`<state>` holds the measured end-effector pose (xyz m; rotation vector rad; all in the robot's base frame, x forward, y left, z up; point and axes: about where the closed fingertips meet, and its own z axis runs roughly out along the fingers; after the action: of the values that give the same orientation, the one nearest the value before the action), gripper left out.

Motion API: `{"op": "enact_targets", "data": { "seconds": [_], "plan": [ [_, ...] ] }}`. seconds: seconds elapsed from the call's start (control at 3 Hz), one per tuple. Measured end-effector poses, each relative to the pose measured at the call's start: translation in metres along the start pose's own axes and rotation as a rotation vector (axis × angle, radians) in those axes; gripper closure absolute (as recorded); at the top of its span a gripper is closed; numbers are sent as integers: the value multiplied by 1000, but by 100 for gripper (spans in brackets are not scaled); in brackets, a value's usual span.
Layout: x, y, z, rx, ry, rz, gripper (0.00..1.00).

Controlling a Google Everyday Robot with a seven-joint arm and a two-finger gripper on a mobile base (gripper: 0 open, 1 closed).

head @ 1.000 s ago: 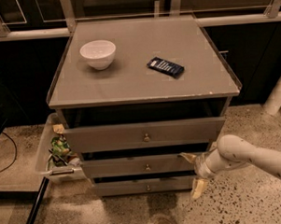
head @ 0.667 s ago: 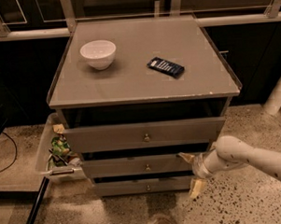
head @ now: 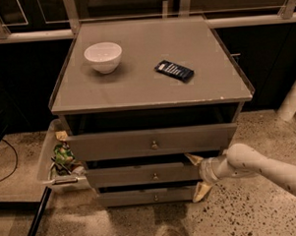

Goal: Open middle drawer

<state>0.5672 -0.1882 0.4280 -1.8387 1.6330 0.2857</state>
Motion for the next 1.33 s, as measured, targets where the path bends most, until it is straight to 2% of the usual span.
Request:
{"op": "enact_targets", "data": {
  "seconds": [0.33,0.67,1.33],
  "plan": [
    [-1,-14,6,42,-13,-34,0],
    [6,-23,19,54,-12,-52,0],
    [28,-27,46,22,3,-30,0]
  ]
}}
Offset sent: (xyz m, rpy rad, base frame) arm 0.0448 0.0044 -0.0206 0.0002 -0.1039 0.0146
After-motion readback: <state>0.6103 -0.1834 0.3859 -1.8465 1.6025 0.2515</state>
